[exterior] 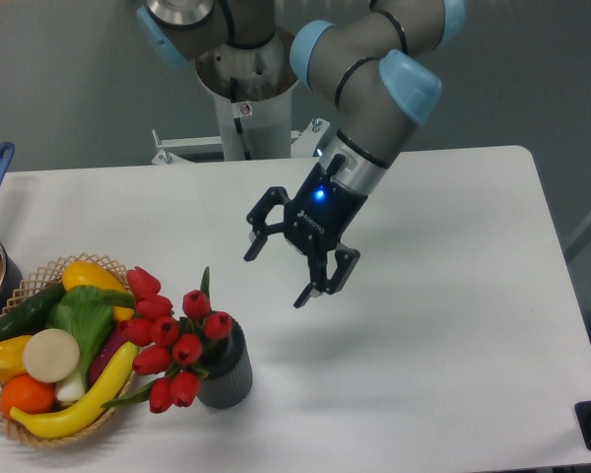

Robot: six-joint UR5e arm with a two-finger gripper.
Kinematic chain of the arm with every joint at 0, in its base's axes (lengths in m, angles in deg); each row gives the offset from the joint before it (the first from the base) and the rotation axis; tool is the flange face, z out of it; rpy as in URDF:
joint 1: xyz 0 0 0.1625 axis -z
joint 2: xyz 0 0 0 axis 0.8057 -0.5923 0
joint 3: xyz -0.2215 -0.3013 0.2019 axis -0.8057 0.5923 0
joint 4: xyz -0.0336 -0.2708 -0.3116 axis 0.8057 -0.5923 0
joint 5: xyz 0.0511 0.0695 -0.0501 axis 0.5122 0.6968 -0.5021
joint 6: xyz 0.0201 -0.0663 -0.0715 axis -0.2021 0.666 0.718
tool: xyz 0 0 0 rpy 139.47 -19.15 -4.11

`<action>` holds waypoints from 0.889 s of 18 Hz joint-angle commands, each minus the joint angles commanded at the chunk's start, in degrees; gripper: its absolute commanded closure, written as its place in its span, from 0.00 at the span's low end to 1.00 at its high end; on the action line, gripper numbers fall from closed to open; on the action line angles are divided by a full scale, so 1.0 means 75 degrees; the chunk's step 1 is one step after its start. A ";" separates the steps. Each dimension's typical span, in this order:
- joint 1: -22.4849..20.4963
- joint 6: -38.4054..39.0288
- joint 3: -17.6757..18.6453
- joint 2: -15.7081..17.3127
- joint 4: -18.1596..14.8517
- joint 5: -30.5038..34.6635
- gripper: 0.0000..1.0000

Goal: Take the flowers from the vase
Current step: 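Move the open gripper down toward the red tulips in the grey vase, then close the gripper around the tulip stems just below the blooms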

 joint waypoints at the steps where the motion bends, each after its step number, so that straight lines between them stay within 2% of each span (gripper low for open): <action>1: 0.0105 0.0000 -0.0023 -0.0047 0.0000 -0.0012 0.00; 4: 0.0269 -0.0023 -0.0035 -0.0199 0.0047 0.0000 0.00; 8: 0.0563 0.0047 -0.0094 -0.0422 0.0562 -0.0023 0.00; 12: 0.0668 0.0058 -0.0328 -0.0680 0.0621 -0.0059 0.00; 16: 0.0785 0.0059 -0.0375 -0.0750 0.0726 -0.0059 0.00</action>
